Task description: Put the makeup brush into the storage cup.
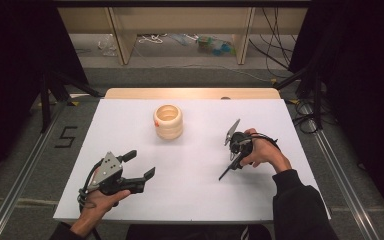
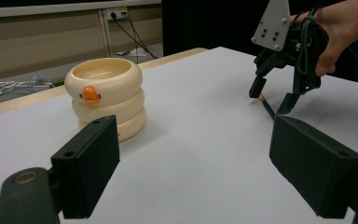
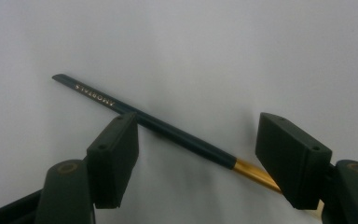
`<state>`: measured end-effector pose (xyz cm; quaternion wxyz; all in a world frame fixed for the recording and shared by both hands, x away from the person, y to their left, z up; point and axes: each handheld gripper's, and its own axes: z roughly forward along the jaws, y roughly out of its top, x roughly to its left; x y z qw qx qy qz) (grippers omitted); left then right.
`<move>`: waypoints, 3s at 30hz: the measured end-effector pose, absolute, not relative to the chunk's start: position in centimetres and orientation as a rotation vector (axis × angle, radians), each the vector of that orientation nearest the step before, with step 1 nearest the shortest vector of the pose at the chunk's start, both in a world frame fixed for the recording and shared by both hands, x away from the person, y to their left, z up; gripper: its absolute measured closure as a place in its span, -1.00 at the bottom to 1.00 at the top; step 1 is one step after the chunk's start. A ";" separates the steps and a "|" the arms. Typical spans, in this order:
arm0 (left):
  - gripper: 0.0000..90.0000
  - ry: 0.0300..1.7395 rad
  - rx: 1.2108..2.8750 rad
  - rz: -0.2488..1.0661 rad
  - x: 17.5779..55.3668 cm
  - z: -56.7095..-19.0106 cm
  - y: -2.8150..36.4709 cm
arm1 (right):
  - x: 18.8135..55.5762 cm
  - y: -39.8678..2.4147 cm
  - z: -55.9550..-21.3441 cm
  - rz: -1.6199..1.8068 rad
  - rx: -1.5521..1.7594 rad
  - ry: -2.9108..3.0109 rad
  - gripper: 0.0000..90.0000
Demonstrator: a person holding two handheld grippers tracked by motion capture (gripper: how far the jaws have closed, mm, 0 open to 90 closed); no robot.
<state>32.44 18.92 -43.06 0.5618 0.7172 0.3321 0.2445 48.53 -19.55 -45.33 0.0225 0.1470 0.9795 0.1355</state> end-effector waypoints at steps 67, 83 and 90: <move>-0.65 0.781 1.682 0.576 32.4 -43.0 18.9 | 48.3 -19.0 -45.4 0.278 0.416 3.078 0.67; -0.65 0.782 1.681 0.573 32.4 -43.0 18.9 | 48.2 -18.7 -45.3 0.257 0.424 3.094 0.82; -0.65 0.781 1.682 0.573 32.4 -42.9 18.9 | 48.1 -18.6 -45.4 0.242 0.429 3.089 0.85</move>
